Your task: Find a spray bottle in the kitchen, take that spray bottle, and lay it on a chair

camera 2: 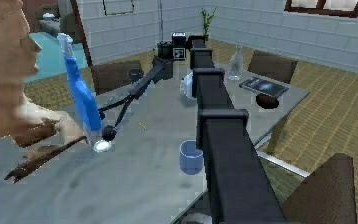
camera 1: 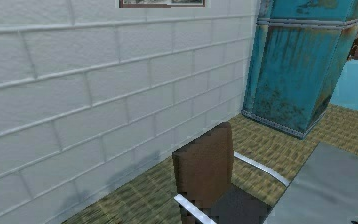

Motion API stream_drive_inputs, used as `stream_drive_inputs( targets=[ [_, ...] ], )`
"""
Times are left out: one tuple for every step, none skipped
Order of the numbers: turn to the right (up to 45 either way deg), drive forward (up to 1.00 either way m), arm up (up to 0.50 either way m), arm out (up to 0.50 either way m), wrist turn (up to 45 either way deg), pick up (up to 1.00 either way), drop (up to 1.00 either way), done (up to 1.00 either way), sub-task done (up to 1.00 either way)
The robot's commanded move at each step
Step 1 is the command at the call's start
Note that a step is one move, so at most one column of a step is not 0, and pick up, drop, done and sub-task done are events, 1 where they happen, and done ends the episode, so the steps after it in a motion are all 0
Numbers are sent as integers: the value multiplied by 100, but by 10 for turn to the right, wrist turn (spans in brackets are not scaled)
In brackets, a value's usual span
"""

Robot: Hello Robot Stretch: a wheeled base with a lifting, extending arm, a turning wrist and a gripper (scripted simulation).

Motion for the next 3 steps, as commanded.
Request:
stream_drive_inputs(
  targets=[
    [0, 0, 0, 0, -30, 0, 0, 0, 0],
    [0, 0, 0, -42, 0, 0, 0, 0, 0],
    [-450, 0, 0, 0, 0, 0, 0, 0, 0]
  ],
)
